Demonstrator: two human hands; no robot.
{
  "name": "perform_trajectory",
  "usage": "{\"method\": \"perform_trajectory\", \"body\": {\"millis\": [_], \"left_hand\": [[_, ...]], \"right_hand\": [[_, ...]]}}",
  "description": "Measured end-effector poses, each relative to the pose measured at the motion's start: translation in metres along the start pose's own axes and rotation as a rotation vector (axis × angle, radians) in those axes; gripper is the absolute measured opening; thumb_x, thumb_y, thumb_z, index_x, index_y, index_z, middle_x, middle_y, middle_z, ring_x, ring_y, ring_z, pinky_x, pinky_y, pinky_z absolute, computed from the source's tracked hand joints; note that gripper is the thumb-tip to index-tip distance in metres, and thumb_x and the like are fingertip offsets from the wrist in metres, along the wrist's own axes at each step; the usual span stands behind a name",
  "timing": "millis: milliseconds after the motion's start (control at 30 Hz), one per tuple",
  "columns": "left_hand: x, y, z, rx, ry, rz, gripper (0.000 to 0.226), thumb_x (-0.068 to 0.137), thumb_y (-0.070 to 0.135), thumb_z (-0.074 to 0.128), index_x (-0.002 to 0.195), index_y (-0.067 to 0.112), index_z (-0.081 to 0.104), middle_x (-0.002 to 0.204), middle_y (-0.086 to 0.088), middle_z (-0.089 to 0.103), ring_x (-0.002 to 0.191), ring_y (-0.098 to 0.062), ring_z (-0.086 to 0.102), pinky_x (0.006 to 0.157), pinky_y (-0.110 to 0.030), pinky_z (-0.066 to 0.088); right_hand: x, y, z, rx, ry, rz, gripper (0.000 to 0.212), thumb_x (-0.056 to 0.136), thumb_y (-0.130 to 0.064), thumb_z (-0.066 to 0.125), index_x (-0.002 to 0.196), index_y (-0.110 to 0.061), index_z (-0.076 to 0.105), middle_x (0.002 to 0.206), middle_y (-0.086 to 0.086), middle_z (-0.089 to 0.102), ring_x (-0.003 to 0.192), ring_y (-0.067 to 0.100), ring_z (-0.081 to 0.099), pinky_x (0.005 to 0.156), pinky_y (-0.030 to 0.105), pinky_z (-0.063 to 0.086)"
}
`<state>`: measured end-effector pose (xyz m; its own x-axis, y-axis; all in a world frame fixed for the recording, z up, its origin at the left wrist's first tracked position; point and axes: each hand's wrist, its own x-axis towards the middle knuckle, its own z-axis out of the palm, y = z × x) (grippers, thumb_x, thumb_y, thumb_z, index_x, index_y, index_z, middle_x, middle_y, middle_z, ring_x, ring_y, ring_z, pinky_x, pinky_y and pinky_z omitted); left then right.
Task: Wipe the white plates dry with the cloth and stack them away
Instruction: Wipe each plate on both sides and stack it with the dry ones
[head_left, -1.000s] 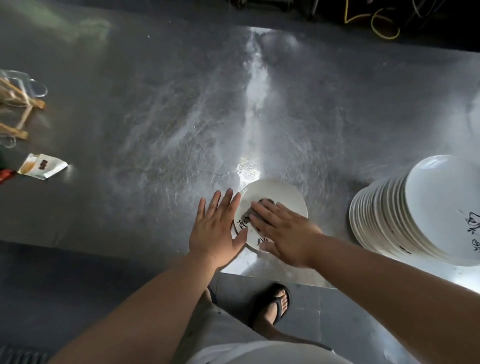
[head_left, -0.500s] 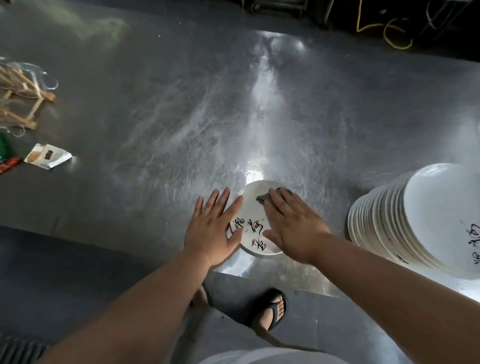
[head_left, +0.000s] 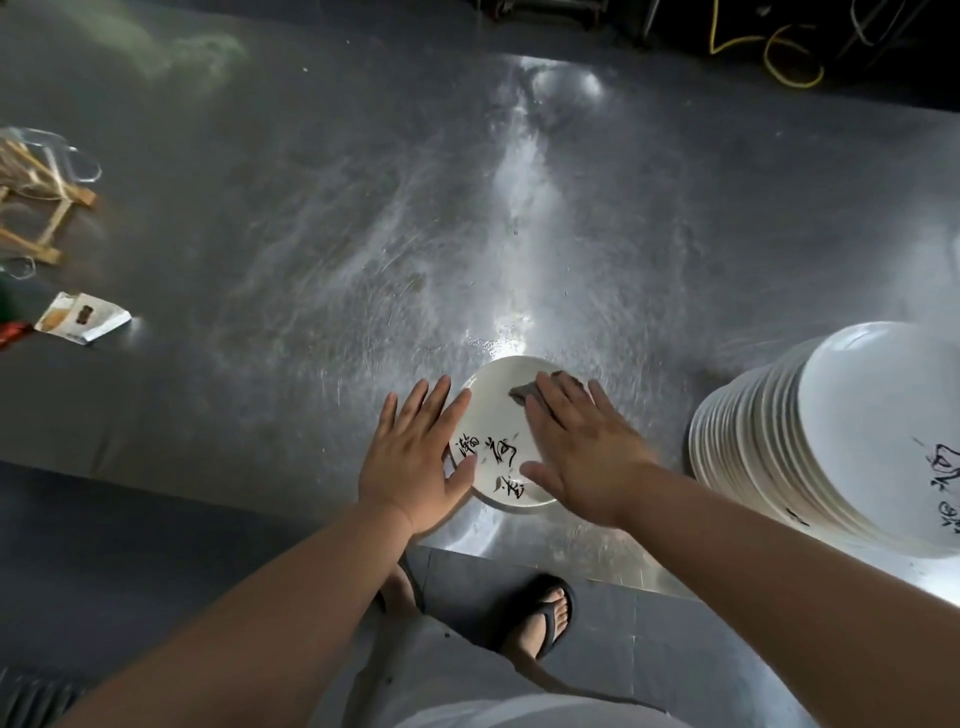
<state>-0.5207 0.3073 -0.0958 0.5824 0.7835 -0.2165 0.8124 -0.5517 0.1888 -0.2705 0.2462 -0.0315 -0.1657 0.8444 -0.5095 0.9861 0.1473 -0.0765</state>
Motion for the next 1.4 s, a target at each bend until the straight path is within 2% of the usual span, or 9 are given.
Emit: {"method": "perform_trajectory", "body": {"millis": [100,233,433,600,733,867,1000,1300,1400], "left_hand": [[-0.001,0.0,0.0,-0.009,0.016,-0.005,0.075,0.102,0.064,0.02,0.167,0.031,0.002,0.175,0.002,-0.001,0.161,-0.021,-0.006,0.13,-0.053,0.001],[-0.002,0.001,0.0,-0.022,0.041,-0.001,0.074,0.101,0.06,0.024,0.167,0.03,0.007,0.175,0.001,0.007,0.162,-0.022,-0.001,0.13,-0.053,0.003],[-0.001,0.001,0.0,-0.017,0.014,-0.01,0.076,0.101,0.062,0.02,0.167,0.028,0.002,0.175,0.001,0.002,0.161,-0.021,-0.007,0.13,-0.053,0.001],[-0.001,0.001,0.001,-0.039,0.058,-0.002,0.077,0.099,0.055,0.033,0.167,0.027,0.011,0.175,-0.001,0.012,0.162,-0.024,0.004,0.13,-0.054,0.005],[-0.001,0.0,0.001,-0.016,0.036,0.005,0.078,0.1,0.058,0.028,0.167,0.029,0.002,0.175,-0.001,0.006,0.162,-0.024,-0.001,0.129,-0.055,0.004],[0.0,0.0,0.0,-0.002,0.004,0.008,0.078,0.1,0.059,0.022,0.166,0.029,-0.006,0.175,-0.001,0.001,0.162,-0.025,-0.005,0.129,-0.055,0.003],[0.0,-0.001,0.002,-0.003,0.016,0.017,0.078,0.1,0.058,0.025,0.167,0.027,0.003,0.176,-0.001,0.004,0.162,-0.025,-0.002,0.129,-0.056,0.007],[0.001,0.0,0.0,-0.013,-0.016,0.002,0.079,0.099,0.06,0.023,0.166,0.027,-0.002,0.175,0.001,-0.002,0.161,-0.023,-0.009,0.129,-0.054,0.001],[0.0,0.001,-0.001,-0.016,0.032,0.007,0.079,0.1,0.058,0.03,0.166,0.021,0.011,0.175,-0.003,0.009,0.162,-0.025,0.001,0.129,-0.056,0.008]], "right_hand": [[-0.019,-0.024,0.012,0.076,-0.03,-0.096,0.093,0.099,-0.075,0.012,0.166,-0.014,-0.011,0.17,0.009,-0.028,0.156,0.032,-0.026,0.128,0.05,-0.01],[-0.045,-0.029,0.035,0.012,0.005,-0.291,0.086,0.101,-0.075,0.014,0.164,-0.019,0.03,0.174,0.006,0.015,0.16,0.03,0.011,0.127,0.051,0.008],[-0.033,0.002,0.017,-0.009,0.067,0.01,0.086,0.099,-0.069,0.014,0.163,-0.015,0.029,0.172,0.012,0.02,0.16,0.035,0.014,0.127,0.05,-0.001],[-0.064,-0.034,0.042,0.097,0.115,-0.218,0.072,0.095,-0.061,0.048,0.152,-0.017,0.05,0.159,0.009,0.046,0.147,0.033,0.044,0.121,0.051,0.033],[-0.056,0.01,0.043,0.092,0.129,-0.159,0.065,0.102,-0.057,0.041,0.159,-0.025,0.043,0.166,0.003,0.037,0.154,0.029,0.033,0.124,0.053,0.031],[-0.01,0.013,0.003,-0.009,0.07,-0.046,0.089,0.096,-0.071,0.009,0.167,-0.018,0.011,0.175,0.007,0.001,0.161,0.029,-0.008,0.131,0.047,-0.003],[0.044,-0.02,-0.02,-0.077,0.057,-0.185,0.093,0.095,-0.076,0.006,0.166,-0.019,-0.013,0.17,0.003,-0.027,0.148,0.02,-0.037,0.124,0.04,-0.022],[0.013,0.001,0.008,-0.075,0.044,0.046,0.099,0.09,-0.075,0.001,0.164,-0.011,-0.014,0.171,0.01,-0.027,0.155,0.032,-0.03,0.127,0.047,-0.015],[0.036,-0.009,-0.001,-0.025,0.083,0.015,0.097,0.093,-0.076,0.003,0.165,-0.013,-0.013,0.169,0.004,-0.031,0.154,0.029,-0.033,0.127,0.046,-0.016]]}}
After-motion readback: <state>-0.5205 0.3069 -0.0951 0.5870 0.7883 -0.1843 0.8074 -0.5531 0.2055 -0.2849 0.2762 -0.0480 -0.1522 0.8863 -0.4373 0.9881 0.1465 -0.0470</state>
